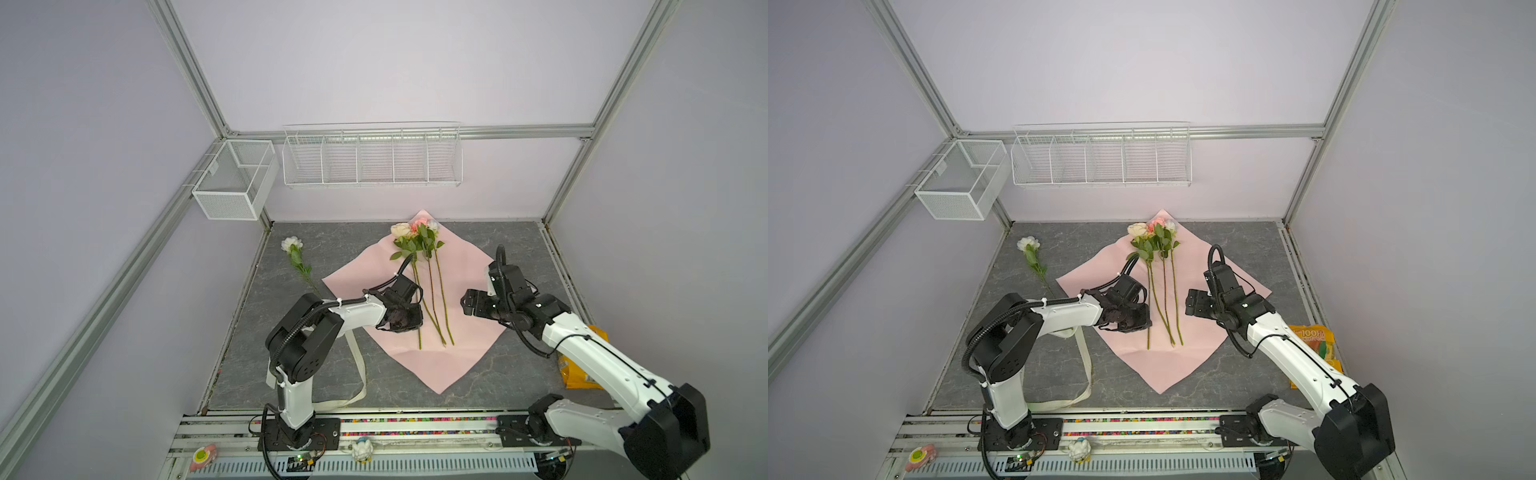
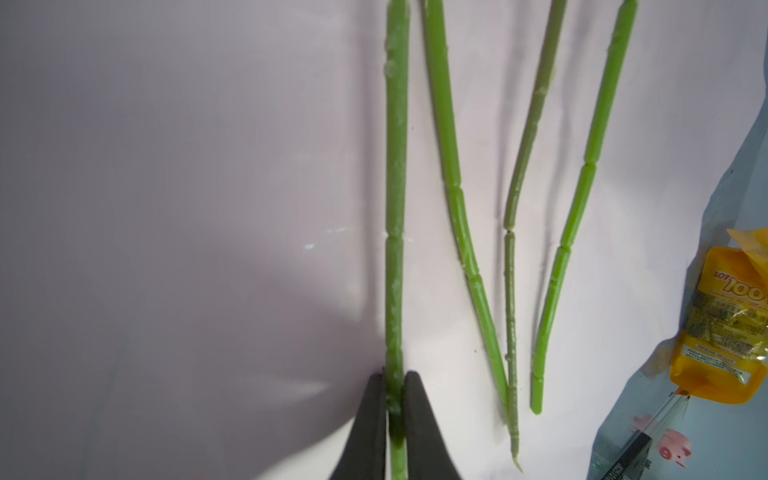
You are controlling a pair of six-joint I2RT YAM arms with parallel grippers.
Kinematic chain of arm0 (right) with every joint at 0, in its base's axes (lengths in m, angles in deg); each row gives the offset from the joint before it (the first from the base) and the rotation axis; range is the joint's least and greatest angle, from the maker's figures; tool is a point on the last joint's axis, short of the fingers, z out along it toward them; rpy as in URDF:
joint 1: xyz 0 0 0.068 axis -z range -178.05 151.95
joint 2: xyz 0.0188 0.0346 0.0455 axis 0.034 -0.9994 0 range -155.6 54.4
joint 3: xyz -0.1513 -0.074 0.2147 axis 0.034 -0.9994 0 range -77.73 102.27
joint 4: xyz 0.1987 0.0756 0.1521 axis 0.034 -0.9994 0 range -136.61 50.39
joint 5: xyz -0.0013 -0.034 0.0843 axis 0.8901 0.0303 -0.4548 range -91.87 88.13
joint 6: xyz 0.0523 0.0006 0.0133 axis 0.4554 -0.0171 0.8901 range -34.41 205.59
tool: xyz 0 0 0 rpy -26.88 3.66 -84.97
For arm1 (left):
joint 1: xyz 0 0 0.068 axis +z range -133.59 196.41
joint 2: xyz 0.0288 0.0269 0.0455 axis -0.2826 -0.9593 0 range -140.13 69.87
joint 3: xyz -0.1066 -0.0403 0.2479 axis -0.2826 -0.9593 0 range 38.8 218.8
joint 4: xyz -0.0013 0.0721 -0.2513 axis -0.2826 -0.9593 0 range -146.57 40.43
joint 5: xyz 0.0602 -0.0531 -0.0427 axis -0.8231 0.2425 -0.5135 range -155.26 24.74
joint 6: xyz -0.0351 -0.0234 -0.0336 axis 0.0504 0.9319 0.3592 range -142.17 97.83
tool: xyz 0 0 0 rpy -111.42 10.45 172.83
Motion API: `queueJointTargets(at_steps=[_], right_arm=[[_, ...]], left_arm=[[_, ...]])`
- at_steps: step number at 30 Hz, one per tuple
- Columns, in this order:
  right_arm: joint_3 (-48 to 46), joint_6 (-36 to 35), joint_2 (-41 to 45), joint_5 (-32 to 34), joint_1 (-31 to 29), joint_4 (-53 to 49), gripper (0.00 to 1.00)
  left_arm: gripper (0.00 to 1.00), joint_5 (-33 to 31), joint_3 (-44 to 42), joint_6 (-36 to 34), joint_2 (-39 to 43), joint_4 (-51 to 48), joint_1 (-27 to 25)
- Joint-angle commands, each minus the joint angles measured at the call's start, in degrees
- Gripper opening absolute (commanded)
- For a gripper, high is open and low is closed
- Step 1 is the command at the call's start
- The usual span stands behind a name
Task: Tie the bouquet of fake flowers
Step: 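Lay the white rose on the paper with the others and open the left gripper, then move the left gripper back to the last white rose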
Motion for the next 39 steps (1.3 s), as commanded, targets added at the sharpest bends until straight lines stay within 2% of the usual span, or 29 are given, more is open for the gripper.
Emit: queueJointTargets(at_steps=[1, 4, 9, 13, 15, 17, 20, 23, 30, 34, 37, 39], right_arm=[[-0.7, 0.4, -0.2, -0.6, 0.2, 0.3, 0.89], [-0.2, 0.2, -0.3, -0.4, 0.3, -0.3, 0.89], [-0.2, -0.3, -0.7, -1.0, 0.2, 1.2, 0.89], [0.9, -1.0, -2.0, -3.3, 0.3, 3.4, 0.89], [1.1, -1.4, -2.6, -5.6, 0.3, 5.5, 0.89], [1.3, -1.4, -3.5, -9.0, 0.0, 8.6, 0.89], [2.5, -1.9, -5.8, -12.8, -1.4, 11.7, 0.89], [5.5, -3.0, -8.9, -12.9, -4.1, 11.6, 0.89], [11.8, -3.7, -15.8, -11.7, -8.6, 11.0, 0.89], [14.0, -3.8, -17.5, -11.2, -10.1, 10.1, 0.89], [14.8, -3.7, -18.3, -10.4, -10.5, 9.3, 0.89], [14.9, -3.6, -18.6, -10.3, -10.7, 9.2, 0.89]], left_arm=[[0.13, -1.7, 0.8, -2.1, 0.9, -4.0, -0.4], [0.18, -3.9, 3.5, -3.6, 2.3, -8.3, -1.2], [0.45, -11.3, 6.5, -6.7, 7.5, -15.2, -2.0], [0.51, -18.7, 8.4, -8.3, 11.7, -21.3, -1.7], [0.52, -24.1, 8.7, -8.2, 14.0, -24.4, -0.9], [0.47, -27.3, 8.1, -9.2, 16.0, -26.0, 1.4], [0.39, -26.4, 7.2, -9.0, 17.3, -27.7, 7.5], [0.34, -28.1, 4.6, -8.6, 19.3, -27.8, 13.7], [0.35, -22.9, 0.1, -9.9, 20.6, -24.5, 28.8], [0.39, -19.9, 0.7, -11.4, 17.7, -24.1, 35.6], [0.39, -19.0, 3.3, -12.1, 14.5, -25.3, 38.6], [0.4, -20.7, 5.1, -12.7, 12.8, -26.2, 39.0]])
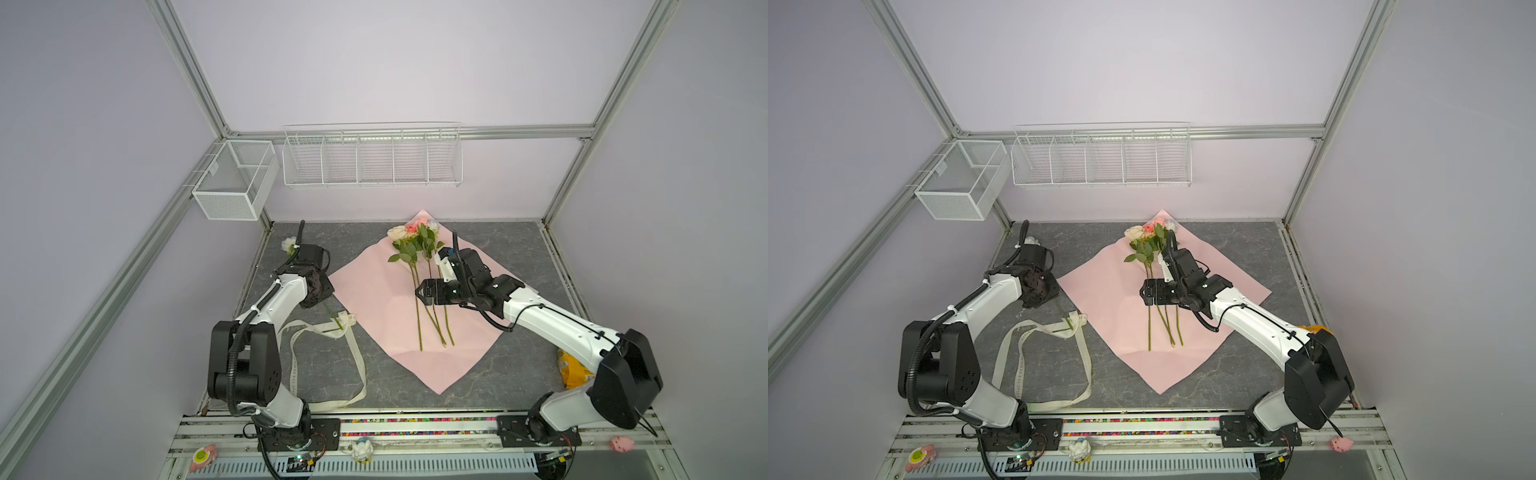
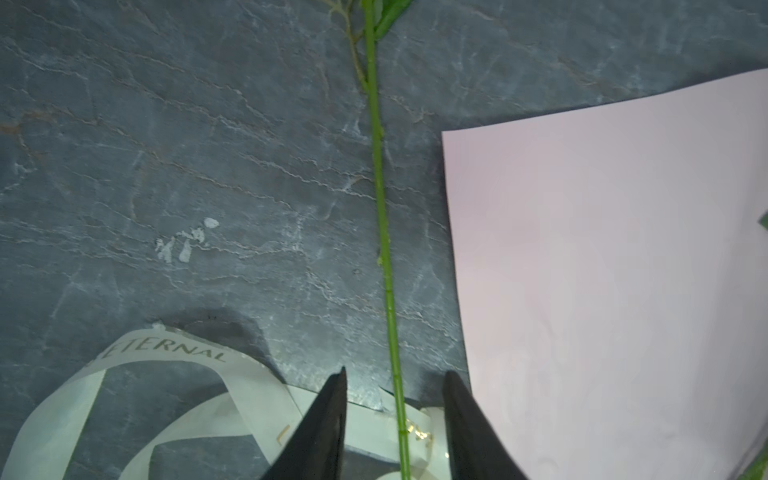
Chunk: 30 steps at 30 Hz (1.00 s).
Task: Tie the bouquet of fake flowers
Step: 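Move the left gripper back to the last white rose, then grasp the last white rose stem with the left gripper and lift it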
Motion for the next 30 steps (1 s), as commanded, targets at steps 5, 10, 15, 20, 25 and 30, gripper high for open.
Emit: queueJointTargets(at_steps=[5, 10, 15, 20, 25, 30], right_arm=[[1.9, -0.1, -1.9, 1.3, -0.8, -2.1, 0.89], [2.4, -0.6, -2.0, 1.1, -1.5, -3.1, 0.89], [6.2, -4.0, -3.6, 2.2, -3.2, -7.7, 0.89], [6.0, -4.4, -3.7, 3.8, -4.1, -8.7, 0.89], [5.7, -4.5, -3.3, 4.4, -4.1, -10.4, 0.89], [3.9, -3.7, -2.1, 5.2, -4.2, -10.1, 0.89]], left_arm=[[0.41, -1.4, 6.9, -2.7, -6.5, -2.4, 1.7], [0.44, -2.5, 11.7, -4.5, -11.8, -3.9, 2.5], [0.44, -3.5, 16.4, -5.5, -16.2, -5.6, 3.2], [0.44, -3.9, 19.4, -6.8, -20.0, -6.4, 4.1], [0.44, -1.5, 25.5, -9.5, -24.1, -8.9, 7.0], [0.43, -3.8, 30.0, -10.3, -28.1, -11.9, 7.2]])
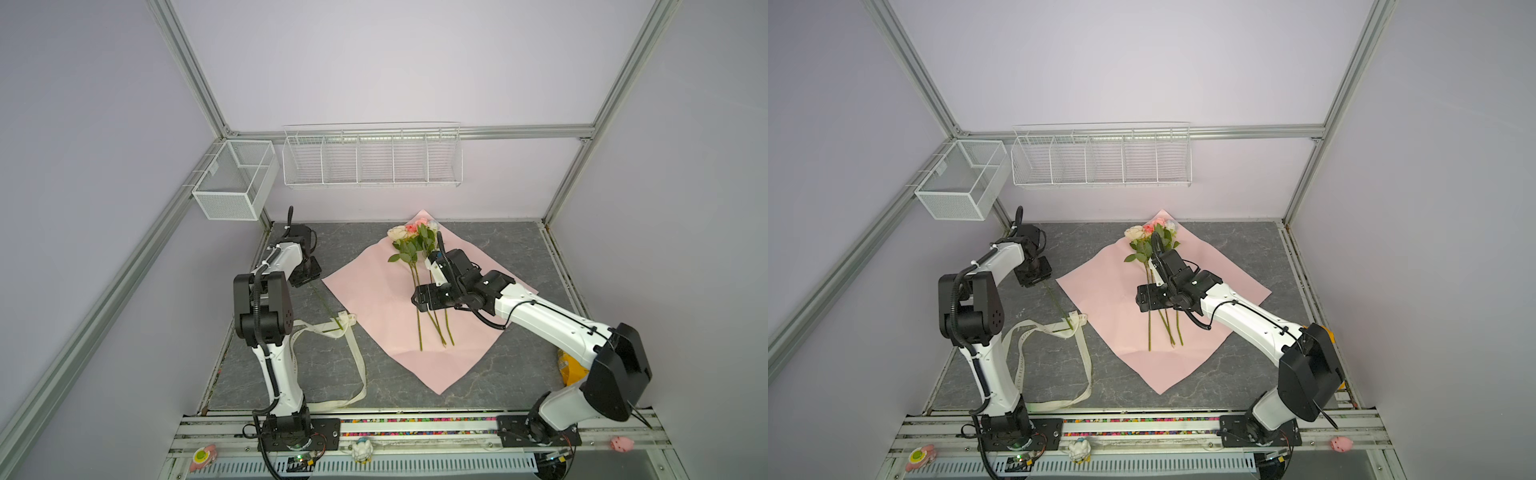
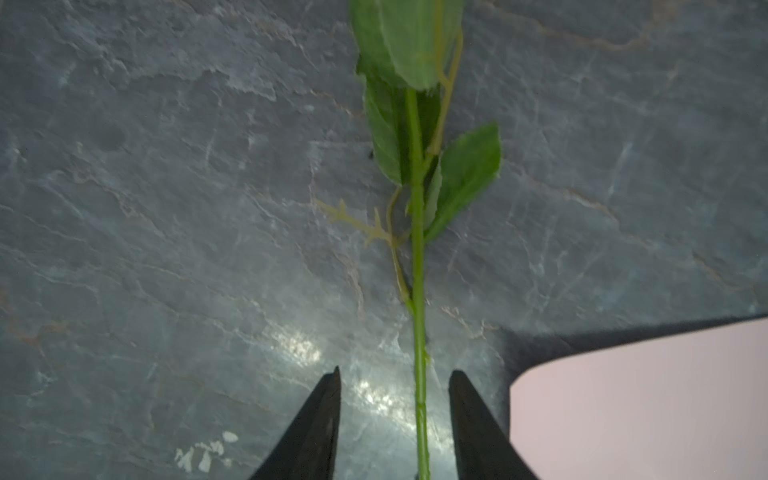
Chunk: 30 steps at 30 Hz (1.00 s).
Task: Tie the bouquet of fake flowers
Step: 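Grasp the last white rose stem with the left gripper and lift it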
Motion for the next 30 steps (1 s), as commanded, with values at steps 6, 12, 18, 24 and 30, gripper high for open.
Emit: queueJointTargets(at_steps=[6, 12, 18, 24, 30], right_arm=[[-3.7, 1.6, 1.7, 1.3, -0.4, 0.6, 0.89], [-4.2, 2.9, 0.9, 1.1, -0.7, 1.1, 0.89], [-5.2, 3.3, 1.4, 1.1, -0.9, 1.7, 0.89], [-5.6, 3.3, 1.5, 1.6, -1.0, 1.1, 0.89], [-5.2, 2.7, 1.2, 2.4, -1.0, 0.4, 0.89]], left_arm=[[0.42, -0.2, 5.5, -3.0, -4.1, -5.4, -0.2], [0.32, 1.0, 6.9, -2.6, -6.8, -5.9, -0.2], [0.28, 1.6, 6.7, -2.5, -7.7, -5.7, -0.2], [0.19, 5.1, 4.9, -3.1, -8.5, -4.4, -0.2], [0.0, 7.3, 1.9, -3.3, -8.1, -3.4, -0.2]])
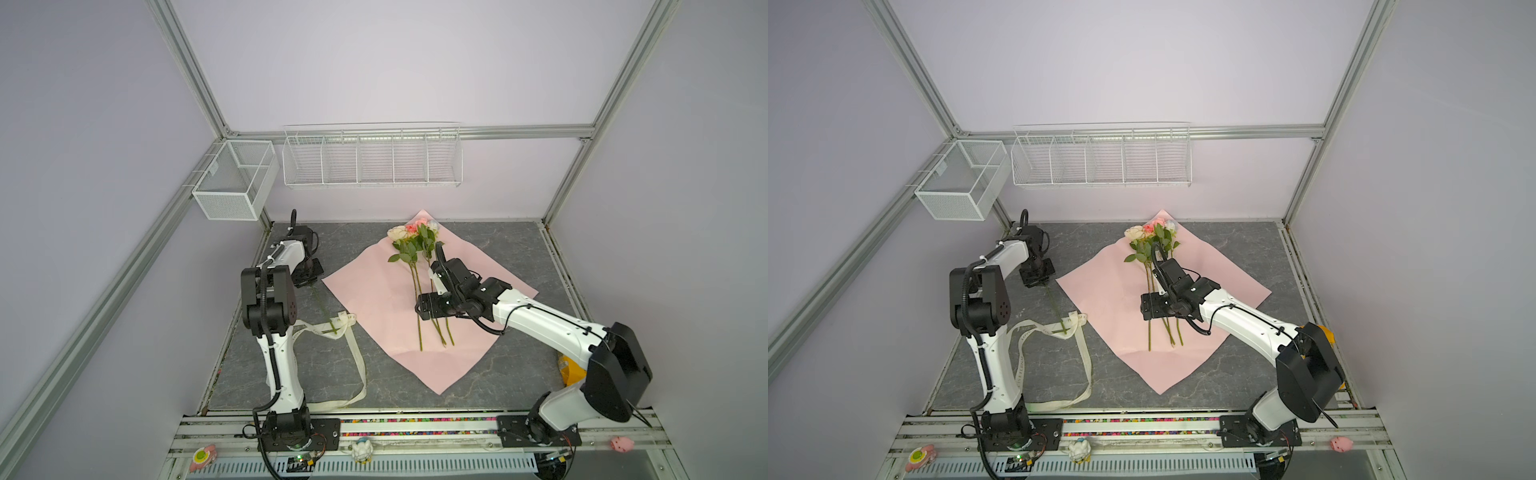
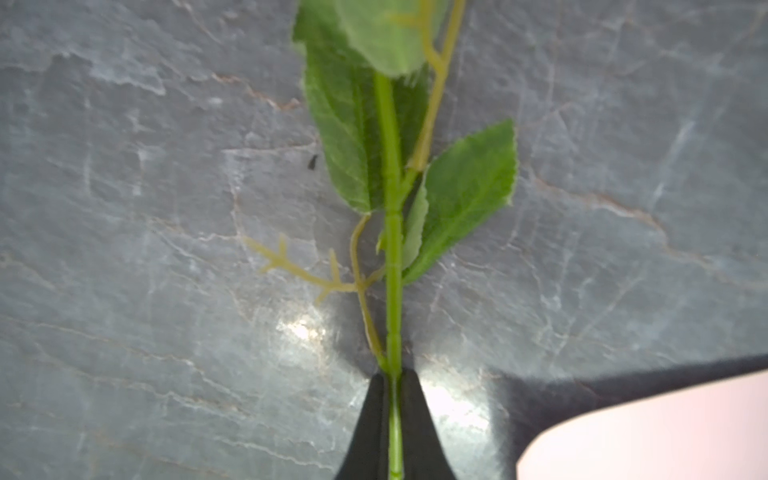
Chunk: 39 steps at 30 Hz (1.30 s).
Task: Tie the bouquet of fake flowers
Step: 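Grasp the last white rose stem with the left gripper and lift it, then carry the white rose over the paper and lay it with the other stems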
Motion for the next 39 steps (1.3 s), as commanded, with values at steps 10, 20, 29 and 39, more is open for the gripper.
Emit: queueJointTargets(at_steps=[10, 20, 29, 39], right_arm=[[-2.6, 1.3, 4.9, 4.5, -0.5, 0.9, 0.89], [-5.4, 4.4, 11.1, 14.2, 0.0, -0.8, 0.89], [-11.2, 11.4, 19.8, 16.3, 6.9, -3.0, 0.89], [-17.6, 12.2, 26.6, 9.2, 14.9, -3.9, 0.89]], left_arm=[[0.0, 6.2, -10.2, -0.4, 13.6, 0.1, -0.6], [0.0, 12.6, -22.1, 4.2, 30.7, 6.4, -5.7], [0.0, 20.6, -15.2, 10.9, 28.2, 17.4, -25.2], [0.0, 22.4, -0.4, 16.8, 11.3, 17.7, -36.5]])
